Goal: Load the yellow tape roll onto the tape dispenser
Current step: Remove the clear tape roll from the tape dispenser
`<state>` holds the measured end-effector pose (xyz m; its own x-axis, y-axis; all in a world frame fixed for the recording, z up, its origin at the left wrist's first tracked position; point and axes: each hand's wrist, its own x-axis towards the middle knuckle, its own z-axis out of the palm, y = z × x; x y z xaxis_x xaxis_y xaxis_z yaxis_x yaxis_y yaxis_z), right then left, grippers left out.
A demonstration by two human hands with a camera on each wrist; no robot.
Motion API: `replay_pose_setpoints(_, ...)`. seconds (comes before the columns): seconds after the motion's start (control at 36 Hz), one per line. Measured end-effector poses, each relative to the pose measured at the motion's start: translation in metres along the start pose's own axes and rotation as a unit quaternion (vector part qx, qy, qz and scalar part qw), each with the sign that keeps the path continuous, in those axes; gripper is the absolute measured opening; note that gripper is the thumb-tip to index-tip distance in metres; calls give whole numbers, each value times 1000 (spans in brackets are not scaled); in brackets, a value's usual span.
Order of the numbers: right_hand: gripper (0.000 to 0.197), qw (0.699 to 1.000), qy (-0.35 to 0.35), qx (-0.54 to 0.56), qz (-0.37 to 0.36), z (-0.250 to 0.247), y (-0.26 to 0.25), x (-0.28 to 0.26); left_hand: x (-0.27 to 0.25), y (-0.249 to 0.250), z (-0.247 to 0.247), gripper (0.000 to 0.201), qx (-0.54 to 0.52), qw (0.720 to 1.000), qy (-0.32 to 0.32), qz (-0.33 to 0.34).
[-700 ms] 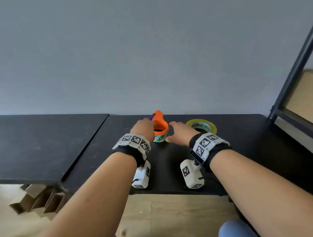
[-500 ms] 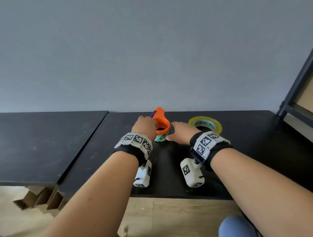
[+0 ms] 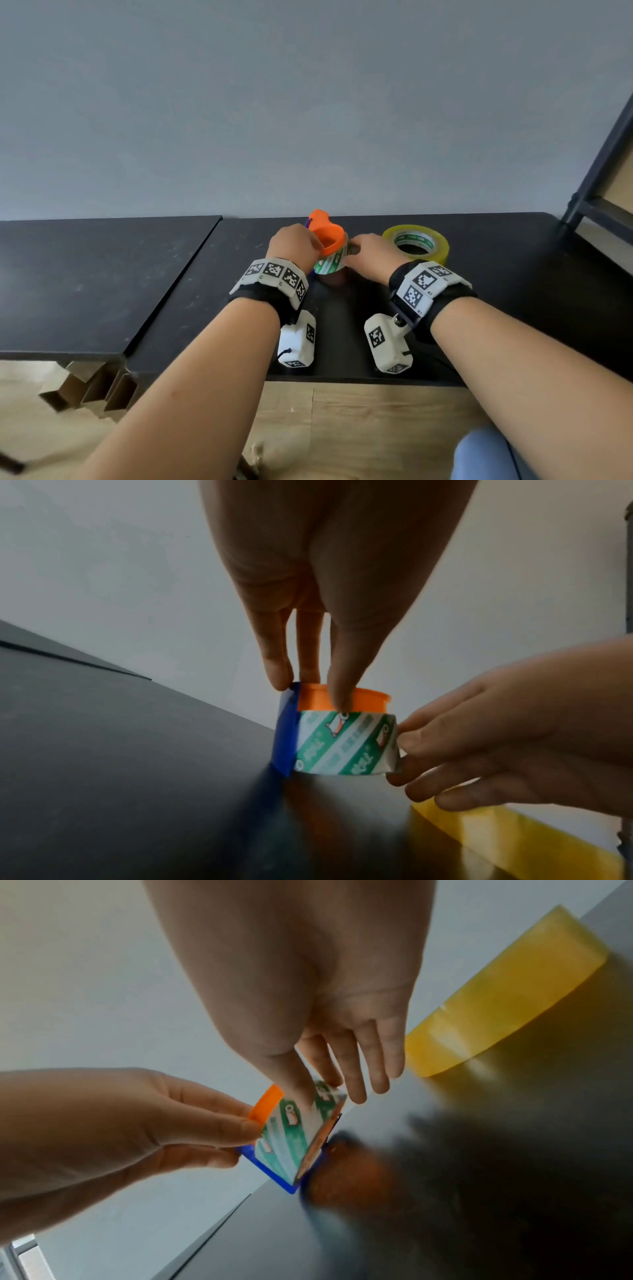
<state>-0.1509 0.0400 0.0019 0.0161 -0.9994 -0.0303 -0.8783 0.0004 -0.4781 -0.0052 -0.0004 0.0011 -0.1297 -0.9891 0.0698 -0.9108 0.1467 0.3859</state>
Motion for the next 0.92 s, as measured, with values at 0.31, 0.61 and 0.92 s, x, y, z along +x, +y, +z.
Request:
replay_pose_setpoints(0.31,43,990,99,97,-23,-14,3,-18,-36,15,6,15,-100,994,-30,34)
replay_pose_setpoints(0.61,44,979,95,180,0,-6,15,-29,-44,17,3,18,-231,972,-31,7)
replay_pose_setpoints(0.92,19,971,98,216,3,-2,13,-31,-47,22,5,21,-202,979,-8,17)
